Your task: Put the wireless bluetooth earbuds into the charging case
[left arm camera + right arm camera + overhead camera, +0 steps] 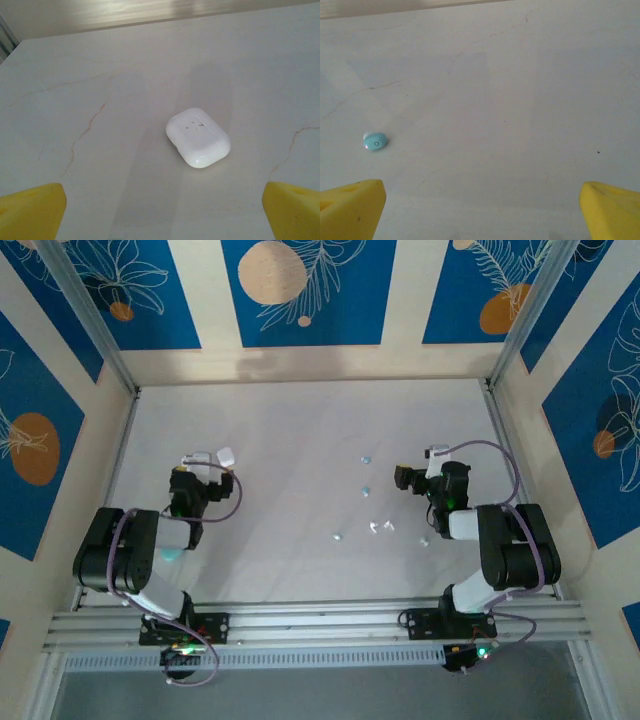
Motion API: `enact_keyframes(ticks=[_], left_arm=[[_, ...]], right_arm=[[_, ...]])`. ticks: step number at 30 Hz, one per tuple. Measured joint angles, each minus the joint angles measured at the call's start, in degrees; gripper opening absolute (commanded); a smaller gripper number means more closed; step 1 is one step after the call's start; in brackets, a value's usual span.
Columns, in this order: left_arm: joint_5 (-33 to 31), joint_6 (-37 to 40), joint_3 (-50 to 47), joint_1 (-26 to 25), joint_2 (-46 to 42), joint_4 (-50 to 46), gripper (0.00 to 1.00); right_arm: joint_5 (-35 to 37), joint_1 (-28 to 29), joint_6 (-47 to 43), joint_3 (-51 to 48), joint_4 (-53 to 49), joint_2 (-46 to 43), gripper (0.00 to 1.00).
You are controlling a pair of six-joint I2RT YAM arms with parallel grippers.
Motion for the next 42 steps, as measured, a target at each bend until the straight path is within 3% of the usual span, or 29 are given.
enact_keyframes(ticks=[26, 30, 34, 38, 42], left_arm=[[-0.3, -0.1, -0.2, 0.0, -0.1, 0.1, 1.0], [-1.8, -0.5, -0.6, 0.0, -4.0, -2.7, 1.0], [-4.0, -2.5, 1.6, 0.1, -12.0, -11.6, 1.0], [-8.8, -7.8, 8.3, 0.2, -18.5, -25.7, 1.0], [-9.9, -12.9, 16.2, 0.5, -21.9, -40.9, 1.0]], right_arm=[[-0.5, -0.4, 0.3, 0.0, 0.1, 0.0, 0.99], [-0.4, 0.6, -0.2, 0.0, -1.5, -2.0, 0.99], [-0.2, 0.9, 1.1, 4.5, -14.4, -9.6, 0.99], [2.3, 0.5, 8.8, 17.0, -34.7, -14.9, 0.99], [-1.9, -2.2, 15.3, 25.2, -48.1, -16.8, 0.99]])
